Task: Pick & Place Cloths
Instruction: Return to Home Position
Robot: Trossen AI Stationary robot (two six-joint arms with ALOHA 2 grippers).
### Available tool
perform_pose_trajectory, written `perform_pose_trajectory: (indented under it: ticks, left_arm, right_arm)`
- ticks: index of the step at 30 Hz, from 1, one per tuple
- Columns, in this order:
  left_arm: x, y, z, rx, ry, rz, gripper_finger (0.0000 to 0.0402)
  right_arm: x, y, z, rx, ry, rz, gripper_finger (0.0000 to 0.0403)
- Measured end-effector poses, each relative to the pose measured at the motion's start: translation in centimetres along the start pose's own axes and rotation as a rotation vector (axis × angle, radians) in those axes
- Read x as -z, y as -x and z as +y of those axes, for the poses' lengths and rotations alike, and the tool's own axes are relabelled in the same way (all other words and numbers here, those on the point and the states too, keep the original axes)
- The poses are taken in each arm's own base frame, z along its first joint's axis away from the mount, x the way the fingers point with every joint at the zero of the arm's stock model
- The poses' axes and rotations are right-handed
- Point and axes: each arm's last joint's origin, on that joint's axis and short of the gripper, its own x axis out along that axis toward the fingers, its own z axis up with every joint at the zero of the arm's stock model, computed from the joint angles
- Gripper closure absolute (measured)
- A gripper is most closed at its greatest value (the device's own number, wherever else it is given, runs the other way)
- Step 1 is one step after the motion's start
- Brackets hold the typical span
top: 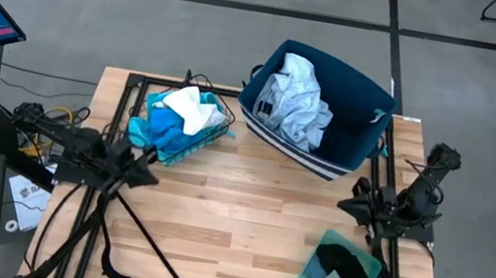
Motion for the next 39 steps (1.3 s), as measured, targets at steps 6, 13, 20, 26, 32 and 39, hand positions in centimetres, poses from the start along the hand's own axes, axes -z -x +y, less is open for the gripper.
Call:
perform_pose_trajectory:
  ticks: [6, 13, 20, 26, 32, 39]
  left_arm:
    - [0.3, 0.2, -1.1, 0.385, -0.110, 0.107, 0.0400]
    - [1.2, 0.3, -0.9, 0.423, -0.197, 0.193, 0.0400]
    - [1.3, 0.4, -1.0, 0.475, -0.212, 0.213, 0.0400]
    - [1.8, 0.5, -0.9, 0.493, -0.210, 0.274, 0.0395]
    - [2.0, 0.6, -0.8, 0.485, -0.209, 0.289, 0.0386]
    - [1.9, 0.4, -0.5, 0.364, -0.215, 0.266, 0.0385]
  right_arm:
    - [0.2, 0.0, 0.7, -0.301, 0.144, 0.040, 0.0387]
    - [1.0, -0.2, 0.4, -0.353, 0.233, 0.114, 0.0383]
    - [1.5, -0.2, 0.5, -0.523, 0.130, 0.216, 0.0386]
    - [1.9, -0.1, 0.4, -0.561, 0.102, 0.284, 0.0383]
    - [2.2, -0.1, 0.2, -0.555, 0.156, 0.302, 0.0383]
    - [2.3, -0.1, 0.2, -0.555, 0.167, 0.303, 0.0387]
